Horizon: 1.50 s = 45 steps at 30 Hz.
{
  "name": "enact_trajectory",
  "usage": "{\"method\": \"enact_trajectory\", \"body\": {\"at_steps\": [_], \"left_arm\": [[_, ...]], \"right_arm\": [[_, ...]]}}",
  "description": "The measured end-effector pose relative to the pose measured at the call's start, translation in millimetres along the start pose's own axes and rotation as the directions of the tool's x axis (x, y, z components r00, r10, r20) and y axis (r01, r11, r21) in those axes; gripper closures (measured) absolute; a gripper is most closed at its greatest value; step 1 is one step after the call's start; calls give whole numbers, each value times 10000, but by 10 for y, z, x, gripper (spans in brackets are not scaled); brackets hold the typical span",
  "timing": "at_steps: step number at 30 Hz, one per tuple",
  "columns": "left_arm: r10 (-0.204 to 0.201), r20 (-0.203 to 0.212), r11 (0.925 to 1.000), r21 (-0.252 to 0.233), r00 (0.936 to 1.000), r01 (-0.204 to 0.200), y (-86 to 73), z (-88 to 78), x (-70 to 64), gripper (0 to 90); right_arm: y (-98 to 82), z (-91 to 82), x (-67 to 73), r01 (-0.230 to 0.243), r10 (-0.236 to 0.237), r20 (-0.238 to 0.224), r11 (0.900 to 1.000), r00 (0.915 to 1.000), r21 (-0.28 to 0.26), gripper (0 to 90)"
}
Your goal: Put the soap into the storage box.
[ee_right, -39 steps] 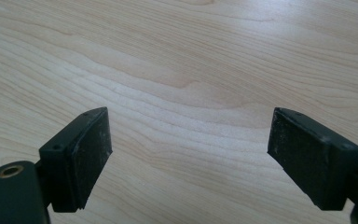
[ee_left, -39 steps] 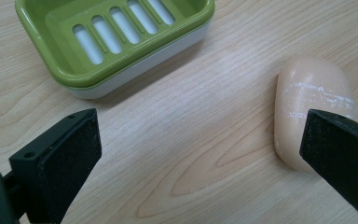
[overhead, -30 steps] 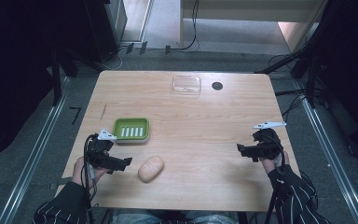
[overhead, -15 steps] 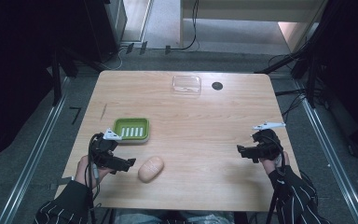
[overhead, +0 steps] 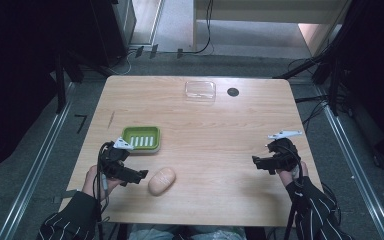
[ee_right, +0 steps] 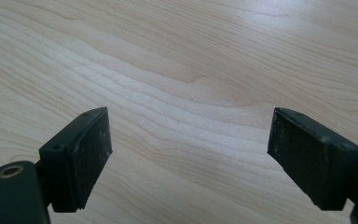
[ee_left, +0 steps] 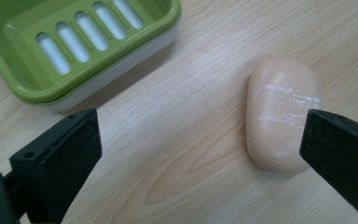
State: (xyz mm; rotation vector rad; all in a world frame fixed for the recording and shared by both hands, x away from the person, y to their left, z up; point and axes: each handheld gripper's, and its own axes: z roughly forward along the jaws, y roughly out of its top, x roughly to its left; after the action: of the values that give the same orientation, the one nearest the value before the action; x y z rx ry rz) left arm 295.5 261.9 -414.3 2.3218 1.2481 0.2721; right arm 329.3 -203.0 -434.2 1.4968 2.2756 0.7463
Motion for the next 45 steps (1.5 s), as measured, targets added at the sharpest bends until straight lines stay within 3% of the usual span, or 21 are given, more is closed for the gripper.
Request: {"method": "enact_trajectory", "body": {"at_steps": [13,33,45], "left_arm": [[162,383,9993,334,9991,-175,125,85,-101,0],[252,326,9968,753,9992,-276,88,150,-244,2],[578,344,9888,1356,9977,-620,175,269,-372,2]], "right_arm": [[-77,-39,-66,-212,212,38,9998,9998,-2,141],[31,6,44,184,-184,114,9998,9998,32,141],[35,16,31,156,-158,184,9998,9997,86,141]]}}
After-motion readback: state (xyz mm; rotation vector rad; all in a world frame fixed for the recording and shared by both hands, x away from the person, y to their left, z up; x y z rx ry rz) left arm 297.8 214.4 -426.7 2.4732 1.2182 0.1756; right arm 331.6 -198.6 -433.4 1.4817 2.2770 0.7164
